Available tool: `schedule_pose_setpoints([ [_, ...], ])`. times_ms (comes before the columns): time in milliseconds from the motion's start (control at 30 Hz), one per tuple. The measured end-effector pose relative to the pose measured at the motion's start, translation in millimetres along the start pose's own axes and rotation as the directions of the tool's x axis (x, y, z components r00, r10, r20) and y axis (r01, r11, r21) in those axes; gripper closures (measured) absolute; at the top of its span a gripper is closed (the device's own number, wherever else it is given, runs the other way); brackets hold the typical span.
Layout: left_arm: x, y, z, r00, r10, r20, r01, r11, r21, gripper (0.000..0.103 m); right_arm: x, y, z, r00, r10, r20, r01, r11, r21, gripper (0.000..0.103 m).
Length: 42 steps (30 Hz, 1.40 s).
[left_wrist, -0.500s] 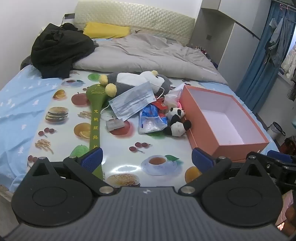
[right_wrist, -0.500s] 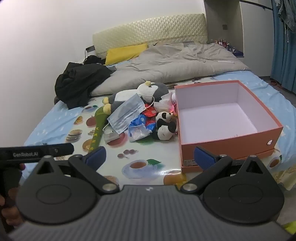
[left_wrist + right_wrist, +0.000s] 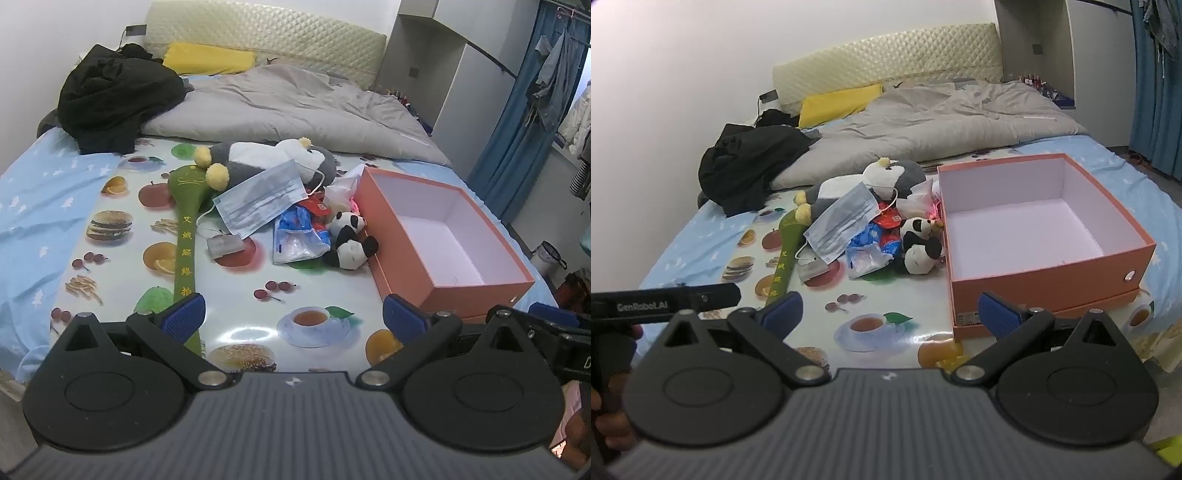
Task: Organize soft objects
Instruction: 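Move both tools toward the pile of soft items beside the pink box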
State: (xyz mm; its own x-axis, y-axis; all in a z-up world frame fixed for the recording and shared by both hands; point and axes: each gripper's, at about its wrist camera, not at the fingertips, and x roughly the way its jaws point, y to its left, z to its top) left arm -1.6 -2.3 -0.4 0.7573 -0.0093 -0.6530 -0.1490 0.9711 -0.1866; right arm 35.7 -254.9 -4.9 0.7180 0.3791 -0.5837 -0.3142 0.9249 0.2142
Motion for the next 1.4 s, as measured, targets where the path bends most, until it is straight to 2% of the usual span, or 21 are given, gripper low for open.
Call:
schedule_pose_setpoints([
  [433, 9.1, 5.3, 0.8, 1.0, -0.021, -0.02, 0.021, 1.0, -0.01, 0.0, 5.9, 1.3, -3.6, 1.0, 0.0, -0.014, 0.0, 1.0, 0.003, 0.0],
  [1067, 9.9, 12.2, 2.9, 1.0, 0.001, -0.004, -0.001, 1.0, -0.023, 0.0, 20.5, 7.0, 0.7, 1.0, 0.013, -0.013, -0.013, 1.0, -0.013, 0.0],
  [1267, 26.8, 5.6, 11.3, 1.0, 0.023, 0.019, -0.023, 1.0, 0.005, 0.0, 33.6, -2.3, -4.9, 1.0, 0.004, -0.023, -0.004, 1.0, -0.005, 0.0],
  [1400, 41.1, -1.5, 17.0, 1.0, 0.005, 0.002, -0.005, 1.0, 0.019, 0.0, 39.1, -8.5, -3.7, 1.0, -0.013, -0.012, 0.013, 1.0, -0.001, 0.0],
])
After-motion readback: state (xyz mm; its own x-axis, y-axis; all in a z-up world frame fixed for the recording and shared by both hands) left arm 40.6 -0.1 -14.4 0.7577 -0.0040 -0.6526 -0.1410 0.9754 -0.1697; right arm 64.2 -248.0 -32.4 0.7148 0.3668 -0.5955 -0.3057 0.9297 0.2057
